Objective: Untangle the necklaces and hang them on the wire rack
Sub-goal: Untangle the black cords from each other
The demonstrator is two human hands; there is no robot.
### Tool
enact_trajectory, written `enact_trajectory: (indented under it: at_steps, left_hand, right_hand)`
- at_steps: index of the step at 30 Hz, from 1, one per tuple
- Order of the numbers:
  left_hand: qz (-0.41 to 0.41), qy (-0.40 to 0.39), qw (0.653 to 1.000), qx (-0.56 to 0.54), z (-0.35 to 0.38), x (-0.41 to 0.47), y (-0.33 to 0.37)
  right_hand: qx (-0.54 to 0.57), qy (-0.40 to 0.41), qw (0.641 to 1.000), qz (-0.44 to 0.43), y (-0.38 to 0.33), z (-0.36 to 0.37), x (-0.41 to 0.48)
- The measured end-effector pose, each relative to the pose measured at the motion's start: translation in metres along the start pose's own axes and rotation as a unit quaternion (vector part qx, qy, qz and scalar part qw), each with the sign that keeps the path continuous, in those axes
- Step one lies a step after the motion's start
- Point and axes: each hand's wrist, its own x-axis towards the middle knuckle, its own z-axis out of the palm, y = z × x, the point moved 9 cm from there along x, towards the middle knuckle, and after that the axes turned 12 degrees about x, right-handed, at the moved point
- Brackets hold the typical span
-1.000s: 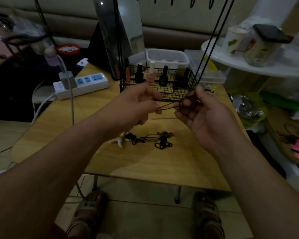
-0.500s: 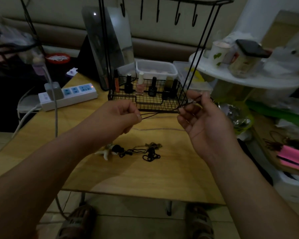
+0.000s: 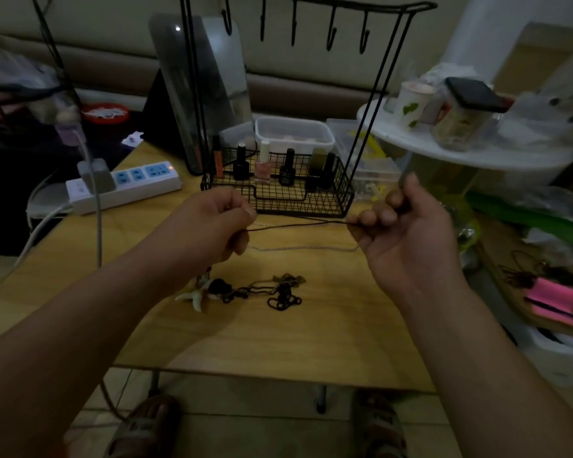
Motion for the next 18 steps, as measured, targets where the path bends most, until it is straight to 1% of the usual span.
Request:
enact_trajectory:
  at_steps: [1, 2, 3, 4, 5, 6, 7, 8, 9, 11, 13, 15, 17, 18]
  left_hand:
    - [-0.005, -0.004, 1.0, -0.01, 0.0, -0.001, 0.001]
    - [-0.009, -0.013, 1.0, -0.026, 0.001, -0.002, 0.003]
    - [-0.013, -0.025, 0.998, -0.049, 0.002, -0.003, 0.004]
    - [-0.018, -0.039, 0.996, -0.075, 0.003, -0.005, 0.004]
    - [-0.026, -0.054, 0.993, -0.102, 0.005, -0.006, 0.005]
    - [-0.036, -0.068, 0.989, -0.128, 0.007, -0.006, 0.004]
    - [-0.045, -0.082, 0.984, -0.152, 0.008, -0.007, 0.004]
    - [-0.049, -0.095, 0.979, -0.171, 0.01, -0.008, 0.006]
    - [-0.051, -0.107, 0.975, -0.188, 0.012, -0.009, 0.007]
    - [-0.05, -0.128, 0.965, -0.222, 0.015, -0.01, 0.009]
    - [-0.044, -0.146, 0.955, -0.253, 0.019, -0.01, 0.011]
    - [-0.034, -0.149, 0.952, -0.267, 0.021, -0.009, 0.013]
    - [-0.032, -0.135, 0.95, -0.278, 0.021, -0.008, 0.012]
    - [-0.036, -0.128, 0.947, -0.292, 0.021, -0.007, 0.011]
  right_hand:
    - [-0.01, 0.006, 1.0, 0.013, 0.002, -0.002, 0.0]
    - [-0.047, 0.009, 0.999, 0.024, 0.004, -0.002, 0.0]
    - [-0.119, 0.006, 0.993, 0.024, 0.004, -0.002, 0.0]
    - [-0.222, -0.007, 0.975, 0.009, 0.005, 0.0, -0.001]
    - [-0.335, -0.028, 0.942, -0.015, 0.005, 0.005, -0.003]
    - [-0.43, -0.051, 0.9, -0.041, 0.007, 0.011, -0.007]
    - [-0.494, -0.073, 0.865, -0.059, 0.012, 0.017, -0.011]
    - [-0.526, -0.097, 0.843, -0.064, 0.019, 0.023, -0.015]
    - [-0.535, -0.125, 0.834, -0.055, 0.027, 0.028, -0.019]
    - [-0.534, -0.174, 0.827, -0.005, 0.045, 0.035, -0.027]
    - [-0.546, -0.189, 0.816, 0.023, 0.055, 0.037, -0.031]
    - [-0.547, -0.153, 0.823, 0.002, 0.054, 0.034, -0.026]
    - [-0.547, -0.101, 0.829, -0.05, 0.045, 0.032, -0.022]
    - [-0.55, -0.08, 0.826, -0.087, 0.039, 0.033, -0.024]
